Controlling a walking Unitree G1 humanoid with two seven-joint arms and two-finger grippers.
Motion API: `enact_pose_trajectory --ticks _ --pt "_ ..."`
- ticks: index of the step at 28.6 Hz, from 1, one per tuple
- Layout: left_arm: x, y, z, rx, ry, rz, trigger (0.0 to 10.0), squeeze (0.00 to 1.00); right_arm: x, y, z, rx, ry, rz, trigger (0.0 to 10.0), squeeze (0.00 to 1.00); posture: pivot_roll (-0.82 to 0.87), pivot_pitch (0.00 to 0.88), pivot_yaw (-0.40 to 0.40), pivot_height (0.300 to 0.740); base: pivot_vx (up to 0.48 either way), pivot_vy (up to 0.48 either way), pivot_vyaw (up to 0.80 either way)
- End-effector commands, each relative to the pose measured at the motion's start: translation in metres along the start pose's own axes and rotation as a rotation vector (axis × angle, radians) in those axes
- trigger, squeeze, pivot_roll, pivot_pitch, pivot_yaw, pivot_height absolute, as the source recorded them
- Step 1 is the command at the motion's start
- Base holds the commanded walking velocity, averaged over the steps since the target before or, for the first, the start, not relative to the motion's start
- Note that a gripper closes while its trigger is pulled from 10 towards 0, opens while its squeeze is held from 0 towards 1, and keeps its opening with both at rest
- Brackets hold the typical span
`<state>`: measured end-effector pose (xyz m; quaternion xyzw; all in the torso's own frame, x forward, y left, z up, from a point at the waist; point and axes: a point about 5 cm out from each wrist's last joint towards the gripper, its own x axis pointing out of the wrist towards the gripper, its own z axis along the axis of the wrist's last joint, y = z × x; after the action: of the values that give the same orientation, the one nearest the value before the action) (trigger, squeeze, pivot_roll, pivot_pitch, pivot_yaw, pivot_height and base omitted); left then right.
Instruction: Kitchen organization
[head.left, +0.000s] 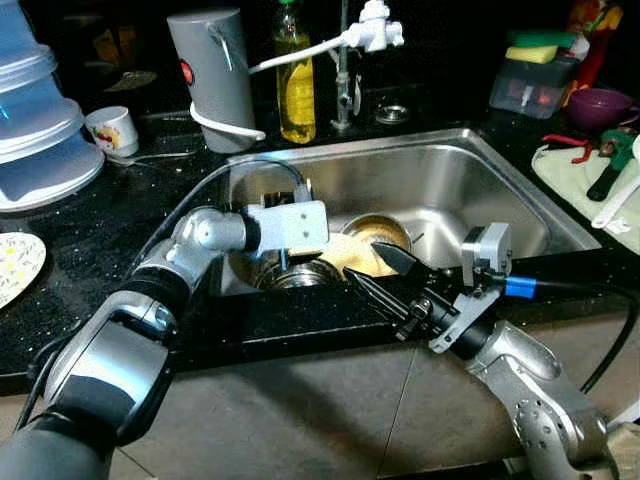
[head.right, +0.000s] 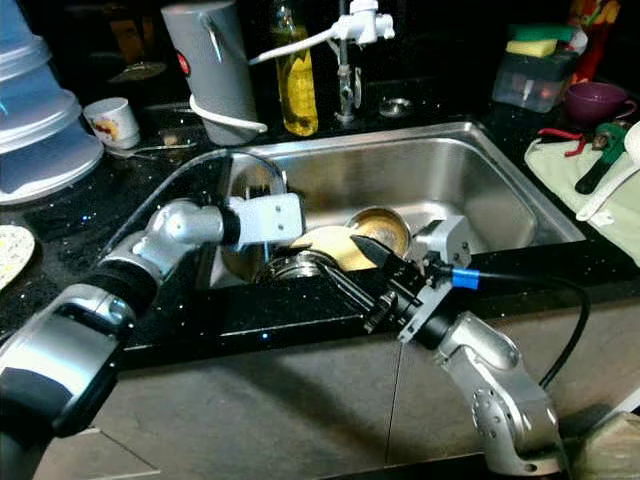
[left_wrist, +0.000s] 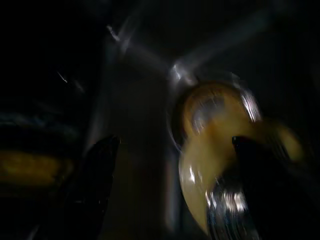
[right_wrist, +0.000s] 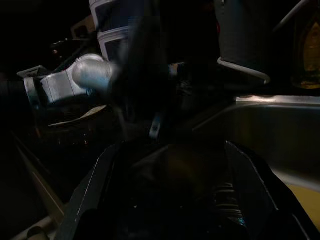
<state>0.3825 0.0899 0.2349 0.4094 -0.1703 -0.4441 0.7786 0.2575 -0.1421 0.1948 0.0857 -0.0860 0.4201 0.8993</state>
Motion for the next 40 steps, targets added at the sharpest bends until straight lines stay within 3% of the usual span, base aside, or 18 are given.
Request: enact_pose_trajectory --ticks 1,4,6,10,11,12,14,17,22,27,30,31,35,40 --pt "-0.003 0.005 0.008 -0.041 -0.071 0.047 10.0 0.0 0.004 0.002 0.001 0.014 -0.031 0.006 10.0 0.0 -0.12 0.0 0.072 0.74 0.0 0.0 0.0" --pt "-0.007 0.008 0.016 -0.091 -0.14 0.107 10.0 0.0 0.006 0.001 -0.002 0.025 -0.043 -0.01 10.0 0.0 -0.11 0.0 0.068 0.74 0.0 0.0 0.0" --pt "-0.015 0.007 0.021 -0.171 -0.199 0.201 10.0 0.0 0.008 -0.002 -0.003 0.042 -0.077 -0.05 10.0 0.0 -0.1 0.0 0.063 0.74 0.0 0.0 0.0" --pt "-0.023 0.002 0.025 -0.255 -0.242 0.282 10.0 0.0 0.008 -0.006 -0.002 0.053 -0.102 -0.078 10.0 0.0 -0.08 0.0 0.057 0.74 0.0 0.0 0.0" --pt "-0.026 0.0 0.026 -0.292 -0.257 0.312 10.0 0.0 0.008 -0.007 -0.002 0.054 -0.108 -0.084 10.0 0.0 -0.08 0.0 0.057 0.74 0.0 0.0 0.0" --pt "-0.036 -0.008 0.03 -0.417 -0.303 0.418 10.0 0.0 0.007 -0.008 -0.003 0.082 -0.135 -0.085 10.0 0.0 -0.07 0.0 0.052 0.74 0.0 0.0 0.0" --pt "-0.036 -0.008 0.03 -0.417 -0.303 0.418 10.0 0.0 0.007 -0.008 -0.003 0.082 -0.135 -0.085 10.0 0.0 -0.07 0.0 0.052 0.74 0.0 0.0 0.0" --pt "-0.049 -0.02 0.032 -0.584 -0.34 0.578 10.0 0.0 0.006 -0.005 -0.008 0.119 -0.145 -0.077 10.0 0.0 -0.05 0.0 0.042 0.74 0.0 0.0 0.0" --pt "-0.066 -0.04 0.034 -0.703 -0.31 0.705 10.0 0.0 0.007 -0.002 -0.014 0.148 -0.151 -0.076 10.0 0.0 -0.04 0.0 0.042 0.74 0.0 0.0 0.0" --pt "-0.073 -0.051 0.032 -0.731 -0.282 0.734 10.0 0.0 0.008 -0.002 -0.015 0.156 -0.153 -0.076 10.0 0.0 -0.04 0.0 0.04 0.74 0.0 0.0 0.0" --pt "-0.085 -0.074 0.032 -0.788 -0.191 0.779 10.0 0.0 0.007 -0.005 -0.02 0.166 -0.151 -0.1 10.0 0.0 -0.02 0.0 0.034 0.74 0.0 0.0 0.0" --pt "-0.085 -0.074 0.032 -0.788 -0.191 0.779 10.0 0.0 0.007 -0.005 -0.02 0.166 -0.151 -0.1 10.0 0.0 -0.02 0.0 0.034 0.74 0.0 0.0 0.0" --pt "-0.099 -0.101 0.02 -0.813 -0.039 0.835 10.0 0.0 0.006 -0.008 -0.024 0.173 -0.143 -0.115 10.0 0.0 -0.01 0.0 0.023 0.74 0.0 0.0 0.0" --pt "-0.106 -0.108 0.008 -0.814 0.044 0.884 10.0 0.0 0.008 -0.009 -0.028 0.174 -0.126 -0.112 10.0 0.0 -0.01 0.0 0.018 0.74 0.0 0.0 0.0"
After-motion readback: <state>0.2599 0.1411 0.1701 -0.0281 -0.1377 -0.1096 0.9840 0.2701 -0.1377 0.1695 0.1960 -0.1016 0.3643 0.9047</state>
